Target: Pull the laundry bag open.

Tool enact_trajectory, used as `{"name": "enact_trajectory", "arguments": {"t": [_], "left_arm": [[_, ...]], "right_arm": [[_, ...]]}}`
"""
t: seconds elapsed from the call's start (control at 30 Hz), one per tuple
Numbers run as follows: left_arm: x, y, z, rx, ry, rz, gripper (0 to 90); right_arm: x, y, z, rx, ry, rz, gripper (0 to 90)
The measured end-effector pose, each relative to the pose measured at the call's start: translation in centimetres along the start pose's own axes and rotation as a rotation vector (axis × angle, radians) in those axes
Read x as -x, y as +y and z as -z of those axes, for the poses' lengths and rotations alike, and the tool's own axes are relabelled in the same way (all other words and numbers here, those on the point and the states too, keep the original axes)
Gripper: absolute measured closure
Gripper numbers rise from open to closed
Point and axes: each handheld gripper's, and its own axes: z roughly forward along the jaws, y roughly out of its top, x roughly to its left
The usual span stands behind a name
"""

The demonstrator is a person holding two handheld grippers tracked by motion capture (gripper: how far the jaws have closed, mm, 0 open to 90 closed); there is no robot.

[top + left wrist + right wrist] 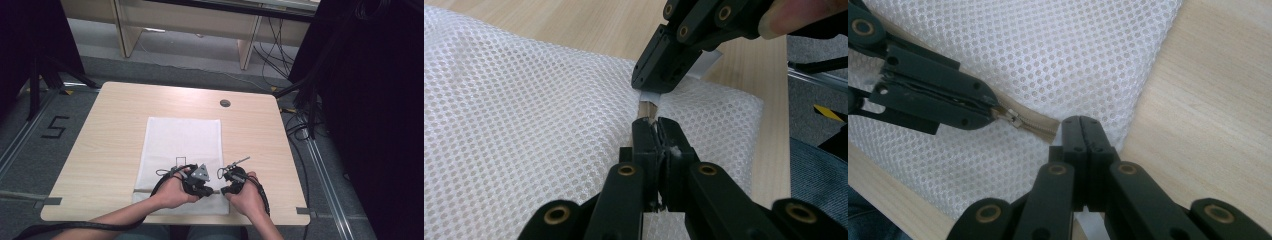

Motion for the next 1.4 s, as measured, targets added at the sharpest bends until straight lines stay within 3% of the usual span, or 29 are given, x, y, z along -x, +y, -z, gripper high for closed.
{"name": "enact_trajectory", "arguments": {"t": [0.67, 0.7, 0.73, 0.77, 0.8, 0.83, 1.0, 1.03, 1.07, 1.17, 1.2, 1.4], "left_arm": [[-0.2, -0.3, 0.8, -0.01, 0.002, 0.011, 87.3], [-0.2, -0.3, 0.9, -0.009, 0.003, 0.012, 87.3], [-0.2, -0.2, 0.9, -0.011, 0.003, 0.007, 87.3], [-0.3, -0.2, 0.9, -0.011, 0.003, -0.005, 87.3], [-0.2, -0.3, 0.9, -0.008, 0.002, 0.016, 87.2], [-0.3, -0.2, 1.0, -0.011, 0.003, -0.002, 87.3], [-0.3, -0.3, 1.1, -0.009, -0.003, 0.02, 87.3], [-0.4, -0.3, 1.2, -0.014, 0.002, 0.004, 87.2], [-0.3, -0.4, 1.2, -0.01, 0.001, 0.023, 87.3], [-0.4, -0.4, 1.3, -0.007, -0.003, 0.01, 87.3], [-0.4, -0.4, 1.4, -0.009, 0.0, 0.007, 87.3], [-0.3, -0.5, 1.4, -0.007, 0.001, 0.02, 87.2]], "right_arm": [[0.0, 0.0, -0.1, 0.01, -0.002, 0.026, 90.0], [-0.1, 0.0, 0.0, -0.001, -0.006, 0.008, 90.0], [0.0, 0.0, 0.0, 0.009, -0.003, 0.025, 90.0], [-0.1, 0.0, 0.0, 0.0, -0.006, 0.011, 90.0], [-0.1, 0.0, 0.0, 0.002, -0.006, 0.015, 90.0], [-0.1, 0.0, 0.0, 0.002, -0.004, 0.017, 90.0], [0.0, 0.0, 0.0, 0.004, -0.002, 0.021, 90.0], [0.0, 0.0, 0.0, 0.005, -0.002, 0.021, 90.0], [0.0, 0.0, 0.0, 0.005, -0.003, 0.022, 90.0], [0.0, 0.0, 0.0, 0.005, -0.001, 0.02, 90.0], [0.2, -0.1, -0.2, 0.018, -0.011, 0.044, 90.0], [0.2, -0.1, -0.2, 0.014, -0.015, 0.054, 90.0]]}}
